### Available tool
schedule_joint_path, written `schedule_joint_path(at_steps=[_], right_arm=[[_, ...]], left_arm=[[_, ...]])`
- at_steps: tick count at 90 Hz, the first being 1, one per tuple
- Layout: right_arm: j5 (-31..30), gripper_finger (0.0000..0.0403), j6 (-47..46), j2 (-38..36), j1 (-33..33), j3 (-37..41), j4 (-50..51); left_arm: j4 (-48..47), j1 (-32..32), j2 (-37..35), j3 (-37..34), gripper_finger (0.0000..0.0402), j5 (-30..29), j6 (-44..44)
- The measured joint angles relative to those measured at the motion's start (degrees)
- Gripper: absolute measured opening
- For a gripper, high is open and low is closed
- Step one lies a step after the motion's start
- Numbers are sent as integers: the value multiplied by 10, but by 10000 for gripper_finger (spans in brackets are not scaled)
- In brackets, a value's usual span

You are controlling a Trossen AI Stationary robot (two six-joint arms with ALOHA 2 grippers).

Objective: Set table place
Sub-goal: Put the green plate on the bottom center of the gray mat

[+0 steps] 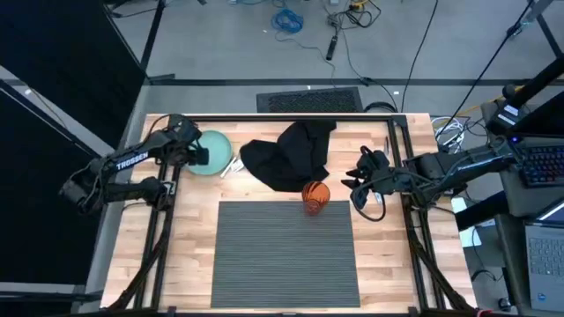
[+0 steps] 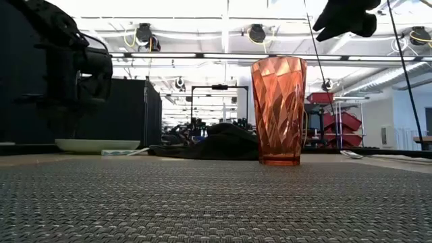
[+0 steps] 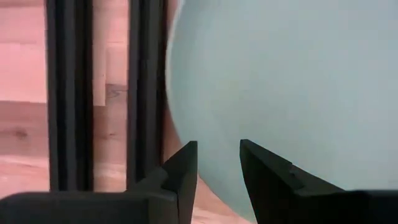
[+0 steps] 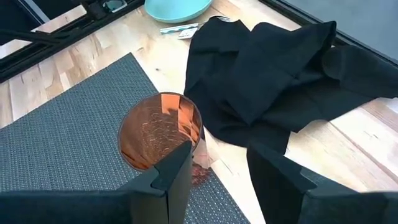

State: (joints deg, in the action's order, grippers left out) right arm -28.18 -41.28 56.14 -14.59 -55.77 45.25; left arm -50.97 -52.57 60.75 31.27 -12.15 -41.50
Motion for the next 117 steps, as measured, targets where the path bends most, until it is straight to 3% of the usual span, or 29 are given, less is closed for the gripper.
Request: schedule_joint_path(at_steps=[21,70,101,117], right_arm=[[0,141,0,0,0,0,6],[0,141,4,0,-3,0,10],[0,141,4,0,-17,0,10],[0,141,4,0,-16,0,10]], left_arm=[[-8,0,0,0,107,-16,-61],[-16,0,0,0,107,-5,-77],[5,3,0,-46,107,23,-92],[61,17,-1,-65,107,42,-102]])
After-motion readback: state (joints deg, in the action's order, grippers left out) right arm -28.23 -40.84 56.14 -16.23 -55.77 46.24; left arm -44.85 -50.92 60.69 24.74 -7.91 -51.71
